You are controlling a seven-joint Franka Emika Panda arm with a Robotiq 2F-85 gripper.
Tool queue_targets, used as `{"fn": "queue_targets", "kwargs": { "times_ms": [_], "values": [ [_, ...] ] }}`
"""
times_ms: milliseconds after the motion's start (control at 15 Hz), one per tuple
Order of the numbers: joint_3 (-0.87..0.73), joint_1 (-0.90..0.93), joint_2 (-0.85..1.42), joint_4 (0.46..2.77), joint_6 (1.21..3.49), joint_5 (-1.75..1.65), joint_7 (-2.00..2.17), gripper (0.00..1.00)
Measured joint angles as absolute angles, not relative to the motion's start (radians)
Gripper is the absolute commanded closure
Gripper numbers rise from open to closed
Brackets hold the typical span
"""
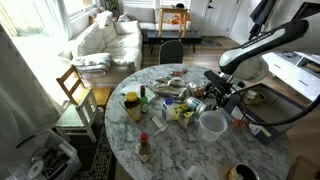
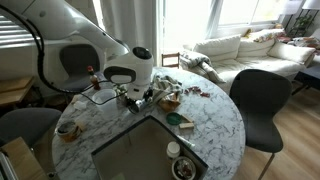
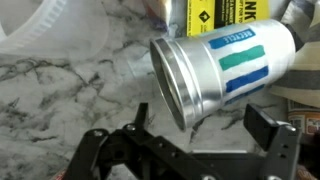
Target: Remote the plastic cup and silver cup from the clear case and put them in an upright position
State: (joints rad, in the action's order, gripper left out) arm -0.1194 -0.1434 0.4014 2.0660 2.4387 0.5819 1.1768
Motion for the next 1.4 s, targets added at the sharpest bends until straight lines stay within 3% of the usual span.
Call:
{"fn": "queue_targets", "kwargs": {
  "times_ms": [133,200,333,733,933,1400],
  "values": [
    [-0.113,-0.145,0.411,2.063,2.46,0.625,1.165,0.0],
    [-0.107,-0.146,0.415,2.059,2.47,0.653,1.153,0.25],
    [-0.102,-0.147,0.425,2.05,2.475,0.695,1.138,0.32],
    [-0.115,-0.147,0.444,2.04,2.476,0.703,1.137,0.81],
    [-0.125,-0.147,0.441,2.037,2.492,0.701,1.137,0.99],
    [-0.163,-0.139,0.406,2.027,2.508,0.624,1.158,0.99]
  ]
}}
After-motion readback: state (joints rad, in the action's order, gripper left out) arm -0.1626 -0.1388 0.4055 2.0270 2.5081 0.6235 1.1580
